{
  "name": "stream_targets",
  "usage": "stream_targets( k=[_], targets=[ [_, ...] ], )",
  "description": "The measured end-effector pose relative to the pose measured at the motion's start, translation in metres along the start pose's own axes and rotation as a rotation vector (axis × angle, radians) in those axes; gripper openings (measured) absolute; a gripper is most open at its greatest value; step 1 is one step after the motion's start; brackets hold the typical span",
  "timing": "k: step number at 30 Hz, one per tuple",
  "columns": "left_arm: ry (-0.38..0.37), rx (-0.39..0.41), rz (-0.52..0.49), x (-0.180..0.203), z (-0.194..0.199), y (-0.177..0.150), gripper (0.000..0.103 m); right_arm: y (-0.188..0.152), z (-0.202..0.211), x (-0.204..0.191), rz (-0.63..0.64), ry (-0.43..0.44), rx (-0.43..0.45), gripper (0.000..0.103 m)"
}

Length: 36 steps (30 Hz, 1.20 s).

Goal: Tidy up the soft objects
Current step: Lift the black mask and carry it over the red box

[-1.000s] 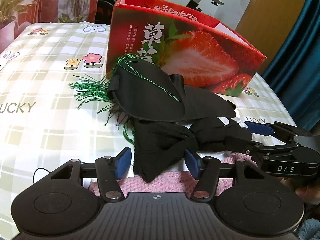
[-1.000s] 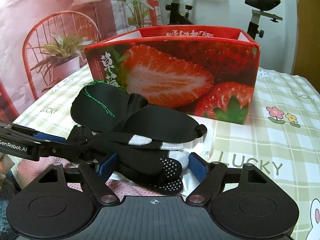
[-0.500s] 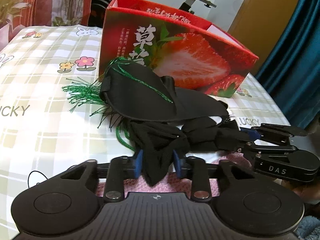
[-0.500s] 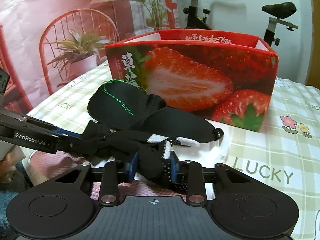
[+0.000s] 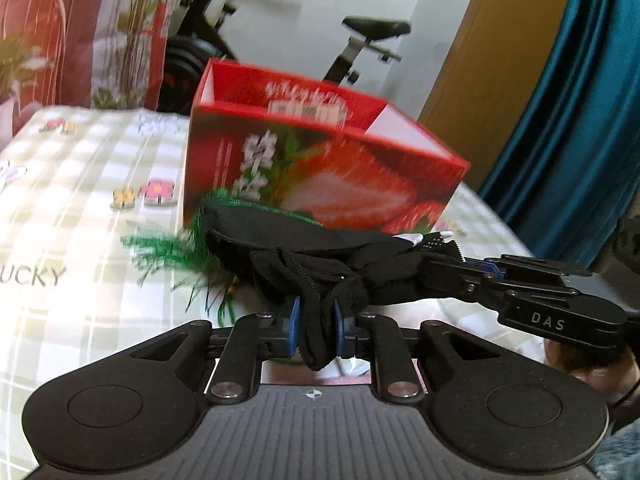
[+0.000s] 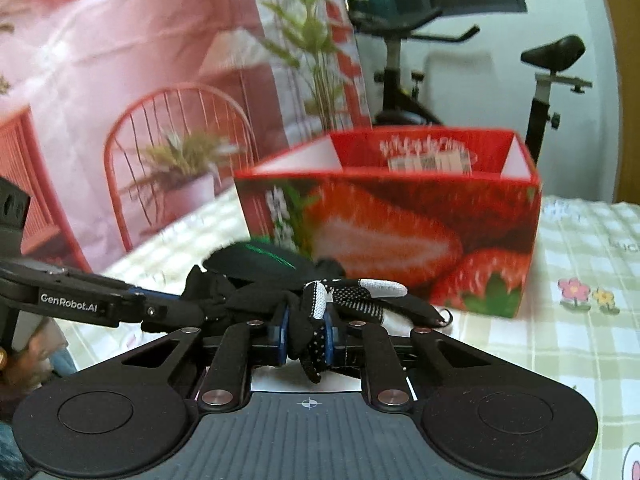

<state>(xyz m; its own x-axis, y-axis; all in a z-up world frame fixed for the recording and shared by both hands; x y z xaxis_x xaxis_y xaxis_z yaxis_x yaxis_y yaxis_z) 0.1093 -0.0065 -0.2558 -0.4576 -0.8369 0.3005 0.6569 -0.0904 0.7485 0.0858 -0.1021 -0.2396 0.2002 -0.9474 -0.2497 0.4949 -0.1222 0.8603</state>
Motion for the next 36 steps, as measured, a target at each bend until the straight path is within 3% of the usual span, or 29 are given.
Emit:
stream_targets(
  k=[12, 21, 30, 36],
  targets=[
    [-0.007, 0.116, -0.054, 0.017, 0.025, 0.038, 0.019, 0.039, 0.019, -0.007, 0.037, 0.002, 0.124, 0.015],
    [0.003, 0.198, -0.077, 0.021, 0.018, 0.105, 0.019, 0.104, 0.012, 0.008, 0.071, -0.018, 0.199, 0.015],
    [0.025, 0.189, -0.068, 0.010, -0.024, 0.164, 0.019, 0.160, -0.033, 0.045, 0.107, -0.073, 0.173, 0.015],
    [0.018, 0.134, -0.026, -0.003, -0.059, 0.199, 0.019, 0.184, -0.072, 0.077, 0.097, -0.124, 0.126, 0.015]
  ],
)
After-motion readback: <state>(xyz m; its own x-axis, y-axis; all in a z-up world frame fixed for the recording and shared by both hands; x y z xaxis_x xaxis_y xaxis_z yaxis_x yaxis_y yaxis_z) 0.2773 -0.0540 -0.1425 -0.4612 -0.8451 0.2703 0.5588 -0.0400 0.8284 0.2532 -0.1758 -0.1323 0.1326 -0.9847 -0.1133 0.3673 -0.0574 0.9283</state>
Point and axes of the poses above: each gripper's, at about its wrist camera, not at the fingertips, and z roughly against the way its jaws point, x to its right, y to its top, the point moved 8 cm from there along -z, roughly the way its jaws point, and after that the axes turned 2 degrees about -y, right-handed, at the moved point
